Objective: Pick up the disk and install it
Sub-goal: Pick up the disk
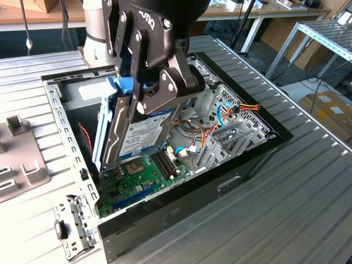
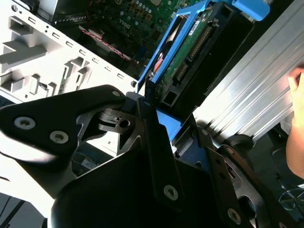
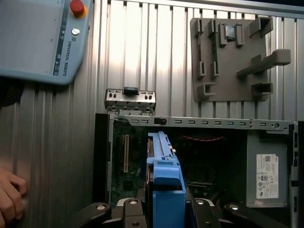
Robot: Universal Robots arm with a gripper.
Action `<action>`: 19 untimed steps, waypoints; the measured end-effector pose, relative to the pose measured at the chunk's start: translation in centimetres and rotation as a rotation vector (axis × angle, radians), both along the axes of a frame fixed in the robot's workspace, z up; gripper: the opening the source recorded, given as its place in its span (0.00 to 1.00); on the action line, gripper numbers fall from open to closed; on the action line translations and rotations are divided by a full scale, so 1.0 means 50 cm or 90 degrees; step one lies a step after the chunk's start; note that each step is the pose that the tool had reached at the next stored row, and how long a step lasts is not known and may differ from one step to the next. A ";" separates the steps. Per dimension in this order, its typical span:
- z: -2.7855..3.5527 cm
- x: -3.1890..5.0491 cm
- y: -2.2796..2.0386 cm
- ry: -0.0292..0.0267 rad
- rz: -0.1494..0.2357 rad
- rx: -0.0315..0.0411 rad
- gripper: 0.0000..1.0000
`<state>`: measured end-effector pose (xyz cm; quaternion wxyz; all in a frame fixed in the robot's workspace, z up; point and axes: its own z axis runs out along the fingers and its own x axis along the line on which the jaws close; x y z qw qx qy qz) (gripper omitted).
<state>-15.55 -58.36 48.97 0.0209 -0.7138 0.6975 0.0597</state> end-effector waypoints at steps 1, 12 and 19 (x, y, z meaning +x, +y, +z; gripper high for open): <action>0.000 0.003 -0.0024 0.0000 0.000 -0.0001 0.37; -0.001 0.020 -0.0176 0.0000 0.000 -0.0001 0.37; -0.002 0.034 -0.0295 0.0000 0.000 0.0000 0.37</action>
